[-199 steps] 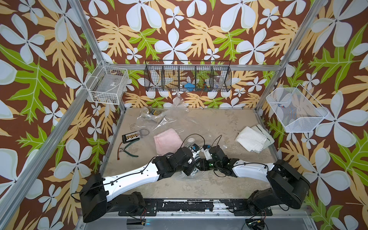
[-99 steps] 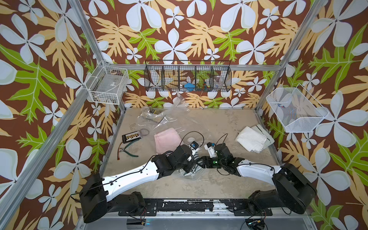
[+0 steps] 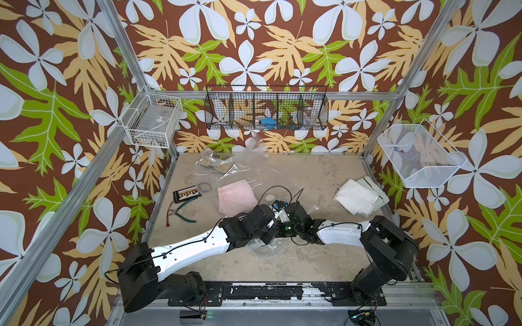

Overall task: Place the folded towel into the vacuum bag
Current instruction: Place the towel in the vacuum bag.

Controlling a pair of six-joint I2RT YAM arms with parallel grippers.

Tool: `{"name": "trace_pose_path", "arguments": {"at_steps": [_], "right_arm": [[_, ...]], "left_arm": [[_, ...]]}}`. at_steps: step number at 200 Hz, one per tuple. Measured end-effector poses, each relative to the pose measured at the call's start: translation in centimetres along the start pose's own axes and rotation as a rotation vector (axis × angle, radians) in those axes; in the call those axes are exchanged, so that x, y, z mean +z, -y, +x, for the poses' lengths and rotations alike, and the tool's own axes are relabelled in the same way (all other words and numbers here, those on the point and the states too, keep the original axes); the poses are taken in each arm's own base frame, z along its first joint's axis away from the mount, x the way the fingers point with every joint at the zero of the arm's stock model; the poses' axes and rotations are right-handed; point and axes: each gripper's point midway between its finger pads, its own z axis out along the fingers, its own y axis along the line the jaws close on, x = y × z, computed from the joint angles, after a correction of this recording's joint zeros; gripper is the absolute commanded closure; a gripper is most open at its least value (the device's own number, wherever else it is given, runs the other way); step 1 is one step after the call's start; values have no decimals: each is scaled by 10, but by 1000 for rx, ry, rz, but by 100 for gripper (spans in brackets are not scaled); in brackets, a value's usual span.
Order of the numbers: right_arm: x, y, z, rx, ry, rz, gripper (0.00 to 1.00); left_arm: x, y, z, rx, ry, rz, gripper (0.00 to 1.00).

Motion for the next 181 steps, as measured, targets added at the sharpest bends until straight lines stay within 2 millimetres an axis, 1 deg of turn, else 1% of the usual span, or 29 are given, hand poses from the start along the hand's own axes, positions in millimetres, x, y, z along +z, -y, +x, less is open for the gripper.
{"name": "trace_pose_path", "arguments": {"at_steps": [19, 26, 42, 51, 61, 71, 86, 99, 111, 126, 142, 163, 169, 181], "right_arm": [[19, 7, -7, 28, 11, 15, 83], [24, 10, -9, 39, 16, 18, 82], [31, 8, -17, 36, 37, 5, 77], [32, 7, -18, 40, 44, 1, 70], [29, 5, -19, 36, 48, -4, 56], [23, 3, -18, 26, 55, -4, 47], [3, -2, -16, 14, 66, -19, 38], [-19, -2, -12, 13, 79, -28, 33], [-38, 3, -10, 13, 87, -19, 30], [-63, 15, -5, 17, 99, 21, 26], [-87, 32, -2, 18, 122, 97, 24], [-120, 47, 0, 33, 140, 181, 24], [-132, 50, -4, 34, 165, 208, 24], [-161, 55, -19, 36, 238, 269, 24]], "left_arm": [[0, 0, 0, 0, -3, -1, 100], [0, 1, 0, 0, -3, 6, 100], [-1, 1, -1, 0, 1, 6, 100], [-2, 1, -2, 0, 4, 7, 100], [-4, 1, -2, -1, 10, 8, 100], [-6, 1, -1, -2, 14, 9, 100], [-8, 0, 1, -4, 16, 12, 100], [-10, -1, 2, -6, 20, 15, 100], [-12, 0, 4, -11, 20, 24, 100], [-13, 1, 7, -20, 20, 33, 100], [-13, 1, 12, -33, 13, 38, 98], [-11, 5, 21, -58, -9, 61, 93], [-11, 6, 23, -61, -13, 67, 91], [-12, 11, 27, -81, -22, 93, 86]]}}
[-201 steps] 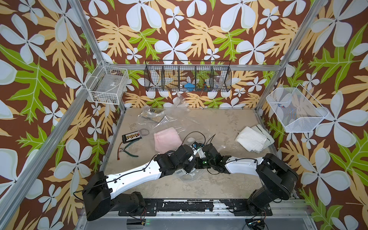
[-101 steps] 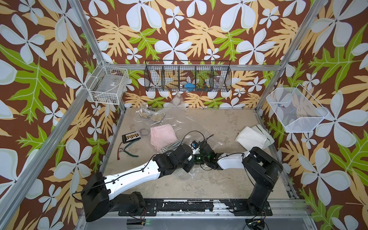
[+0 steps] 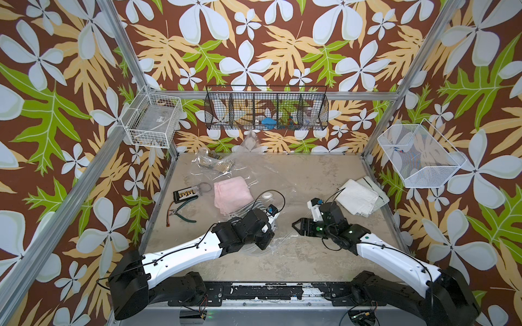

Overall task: Place the folded towel into the vacuum bag
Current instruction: Place the towel in the vacuum bag, then adjust the vacuum bag at the center of the board.

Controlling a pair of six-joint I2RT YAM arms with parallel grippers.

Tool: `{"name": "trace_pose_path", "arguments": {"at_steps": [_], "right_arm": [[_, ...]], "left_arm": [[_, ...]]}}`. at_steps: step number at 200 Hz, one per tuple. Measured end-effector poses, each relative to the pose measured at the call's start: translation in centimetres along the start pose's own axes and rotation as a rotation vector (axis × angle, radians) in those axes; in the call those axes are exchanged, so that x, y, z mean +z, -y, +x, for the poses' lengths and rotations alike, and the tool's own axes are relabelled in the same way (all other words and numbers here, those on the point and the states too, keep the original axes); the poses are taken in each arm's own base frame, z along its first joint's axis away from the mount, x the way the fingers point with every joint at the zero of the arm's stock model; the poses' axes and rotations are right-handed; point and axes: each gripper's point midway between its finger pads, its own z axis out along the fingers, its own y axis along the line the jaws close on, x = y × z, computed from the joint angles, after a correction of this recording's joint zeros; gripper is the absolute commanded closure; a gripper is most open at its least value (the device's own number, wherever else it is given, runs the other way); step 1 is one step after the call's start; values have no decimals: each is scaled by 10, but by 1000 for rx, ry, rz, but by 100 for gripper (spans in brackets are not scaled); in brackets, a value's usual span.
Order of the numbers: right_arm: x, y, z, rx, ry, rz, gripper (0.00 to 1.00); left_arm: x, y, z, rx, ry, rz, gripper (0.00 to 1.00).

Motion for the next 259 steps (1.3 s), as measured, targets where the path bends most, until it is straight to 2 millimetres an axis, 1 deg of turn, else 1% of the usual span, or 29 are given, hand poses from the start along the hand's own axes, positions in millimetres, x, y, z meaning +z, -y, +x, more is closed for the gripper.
{"name": "trace_pose_path", "arguments": {"at_steps": [4, 10, 18, 29, 37, 45, 51, 67, 73, 84, 91, 94, 102, 107, 111, 117, 127, 137, 147, 157, 167, 188, 199, 207, 220, 237, 259], "right_arm": [[-9, 3, -10, 2, 32, 24, 24], [-18, 5, -21, -5, 62, 51, 24], [-30, 4, -40, -25, 102, 89, 24], [-36, 0, -59, -60, 125, 129, 24], [-34, -1, -71, -82, 130, 153, 24], [-26, -3, -79, -105, 110, 166, 25], [-17, -3, -82, -118, 87, 179, 26], [9, 0, -86, -139, 15, 207, 29], [17, -2, -88, -148, -3, 206, 30], [35, -8, -91, -161, -24, 185, 33], [48, -13, -90, -171, -43, 166, 34], [53, -15, -90, -173, -50, 160, 35], [66, -17, -86, -177, -70, 143, 35], [74, -17, -82, -177, -85, 133, 36], [79, -16, -78, -175, -98, 127, 36], [86, -12, -72, -168, -111, 126, 36], [95, -3, -63, -154, -132, 138, 36], [103, 5, -54, -128, -150, 139, 37], [113, 12, -43, -119, -172, 142, 36], [121, 21, -31, -94, -199, 147, 36], [127, 34, -17, -68, -232, 153, 36], [131, 45, -27, 22, -173, 103, 35], [130, 47, -28, 51, -148, 90, 34], [128, 47, -28, 66, -134, 86, 33], [126, 49, -26, 84, -115, 81, 33], [119, 54, -20, 103, -84, 85, 32], [103, 63, -4, 132, -55, 97, 32]], "left_arm": [[0, 2, 2, -5, -3, 9, 83], [0, 5, 4, -18, -8, 25, 78], [0, 9, 7, -36, -15, 45, 71], [-4, 15, 9, -71, -14, 75, 65], [-10, 17, 4, -96, 6, 88, 60], [-20, 19, -4, -119, 36, 98, 56], [-30, 21, -16, -132, 76, 108, 54], [-59, 21, -52, -179, 194, 132, 55], [-65, 20, -63, -196, 226, 135, 56], [-67, 16, -76, -224, 257, 130, 59], [-59, 14, -80, -230, 253, 122, 62], [-53, 14, -79, -232, 242, 116, 63], [-37, 10, -74, -242, 207, 97, 67], [-22, 6, -66, -253, 171, 79, 70], [-13, 3, -61, -261, 150, 64, 71], [3, -7, -46, -281, 103, 26, 73], [22, -21, -24, -318, 49, -26, 76], [35, -34, -5, -357, 14, -62, 76], [43, -43, 13, -397, -13, -92, 76], [46, -48, 27, -429, -27, -108, 76], [47, -54, 40, -461, -32, -129, 76], [46, -63, 67, -525, -46, -160, 74], [46, -68, 82, -563, -55, -180, 73], [46, -71, 89, -586, -55, -189, 72], [46, -75, 92, -622, -41, -194, 70], [46, -85, 89, -660, -18, -207, 69], [48, -102, 83, -693, 1, -239, 67]]}}
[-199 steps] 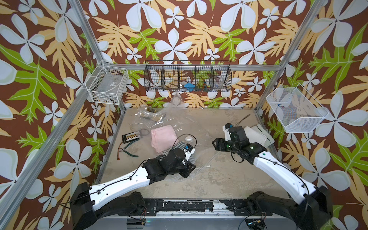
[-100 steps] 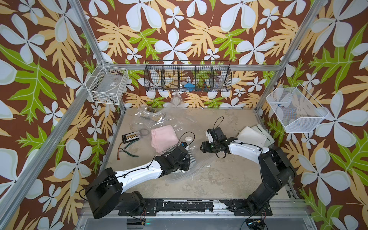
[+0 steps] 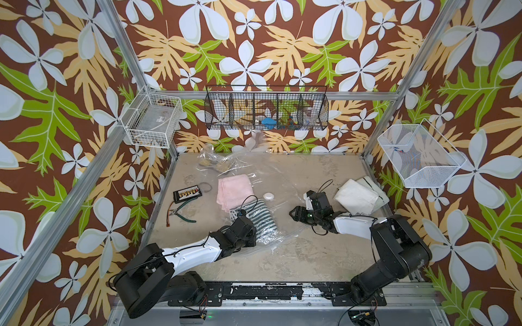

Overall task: Place the folded towel into the vacuum bag
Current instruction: Adjust the vacuum bag at the center of the board.

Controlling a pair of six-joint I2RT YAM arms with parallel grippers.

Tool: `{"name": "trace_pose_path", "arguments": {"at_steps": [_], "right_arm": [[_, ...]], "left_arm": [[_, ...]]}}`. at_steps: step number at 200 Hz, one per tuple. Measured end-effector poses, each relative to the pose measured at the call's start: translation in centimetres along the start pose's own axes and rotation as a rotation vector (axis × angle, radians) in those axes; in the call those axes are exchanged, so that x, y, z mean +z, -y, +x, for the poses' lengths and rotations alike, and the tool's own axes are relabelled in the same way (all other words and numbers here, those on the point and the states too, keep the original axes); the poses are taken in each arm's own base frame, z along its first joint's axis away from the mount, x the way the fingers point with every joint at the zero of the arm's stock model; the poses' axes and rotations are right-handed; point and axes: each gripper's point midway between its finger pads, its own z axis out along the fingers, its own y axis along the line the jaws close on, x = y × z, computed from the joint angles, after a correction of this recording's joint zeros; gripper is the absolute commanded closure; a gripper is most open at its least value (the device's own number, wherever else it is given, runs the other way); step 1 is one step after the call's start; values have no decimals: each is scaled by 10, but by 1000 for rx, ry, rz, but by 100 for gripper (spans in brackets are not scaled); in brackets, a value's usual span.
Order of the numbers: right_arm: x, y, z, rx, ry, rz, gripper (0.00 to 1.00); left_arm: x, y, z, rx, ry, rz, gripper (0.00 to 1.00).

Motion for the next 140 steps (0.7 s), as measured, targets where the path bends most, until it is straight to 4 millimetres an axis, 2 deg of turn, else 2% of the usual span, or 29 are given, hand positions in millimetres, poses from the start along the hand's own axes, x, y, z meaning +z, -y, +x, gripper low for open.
{"name": "trace_pose_path", "arguments": {"at_steps": [31, 51, 57, 67, 84, 96, 108, 126, 140], "right_arm": [[-26, 12, 19, 45, 27, 18, 32], [-44, 16, 32, 65, -26, 63, 27], [-51, 15, 30, 61, -34, 75, 26], [-63, 9, 17, 50, -19, 78, 23], [-83, 0, -23, 30, 59, 57, 19], [-92, 8, -49, 44, 103, 70, 16], [-91, 21, -67, 61, 108, 96, 13], [-81, 31, -76, 59, 66, 111, 12], [-69, 34, -74, 49, 22, 102, 12]], "left_arm": [[6, -2, -20, 3, 16, -29, 66], [2, -4, -23, 16, 17, -41, 66], [-1, -6, -23, 15, 18, -47, 65], [-10, -8, -26, 15, 28, -61, 64], [-26, -5, -37, 17, 60, -70, 62], [-36, 5, -49, 17, 86, -51, 60], [-43, 14, -59, 19, 104, -33, 57], [-54, 20, -68, 27, 120, -18, 48], [-66, 15, -77, 6, 147, -20, 44]]}}
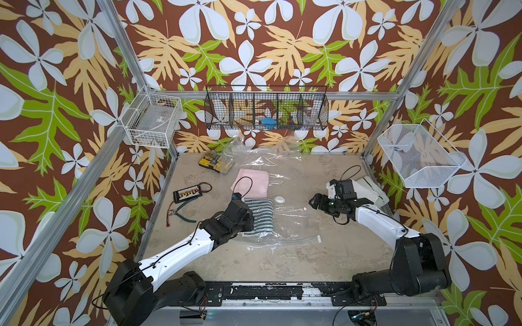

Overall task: Place the folded towel into the vacuum bag
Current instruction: Adjust the vacuum bag at the center of the board, then move the towel in the vacuum bag.

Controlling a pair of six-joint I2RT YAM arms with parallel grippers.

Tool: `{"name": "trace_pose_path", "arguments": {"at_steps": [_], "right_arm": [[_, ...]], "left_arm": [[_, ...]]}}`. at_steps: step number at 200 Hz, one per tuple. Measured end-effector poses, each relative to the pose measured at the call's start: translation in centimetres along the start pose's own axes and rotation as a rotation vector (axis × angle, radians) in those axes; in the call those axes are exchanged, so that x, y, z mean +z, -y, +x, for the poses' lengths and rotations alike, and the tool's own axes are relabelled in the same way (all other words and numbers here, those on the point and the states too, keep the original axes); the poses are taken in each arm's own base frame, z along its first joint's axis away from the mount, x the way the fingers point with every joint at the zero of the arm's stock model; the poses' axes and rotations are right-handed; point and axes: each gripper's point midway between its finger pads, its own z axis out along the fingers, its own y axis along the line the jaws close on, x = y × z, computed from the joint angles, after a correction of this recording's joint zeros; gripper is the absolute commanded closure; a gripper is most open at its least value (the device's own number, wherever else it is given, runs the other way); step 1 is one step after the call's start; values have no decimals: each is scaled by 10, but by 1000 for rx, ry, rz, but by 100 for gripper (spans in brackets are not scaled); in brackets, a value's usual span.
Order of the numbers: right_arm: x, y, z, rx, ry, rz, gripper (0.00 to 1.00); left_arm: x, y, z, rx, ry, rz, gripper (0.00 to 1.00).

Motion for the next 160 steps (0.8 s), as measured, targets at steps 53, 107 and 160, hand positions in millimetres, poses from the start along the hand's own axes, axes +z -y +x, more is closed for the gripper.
{"name": "trace_pose_path", "arguments": {"at_steps": [53, 107, 160], "right_arm": [[27, 10, 26, -4, -124, -18, 16], [41, 9, 42, -2, -161, -83, 41], [19, 2, 22, -14, -101, -56, 29]], "left_arm": [[-23, -41, -23, -131, 54, -33, 33], [-26, -92, -15, -265, 69, -129, 33], [-42, -67, -53, -210, 113, -78, 32]]}}
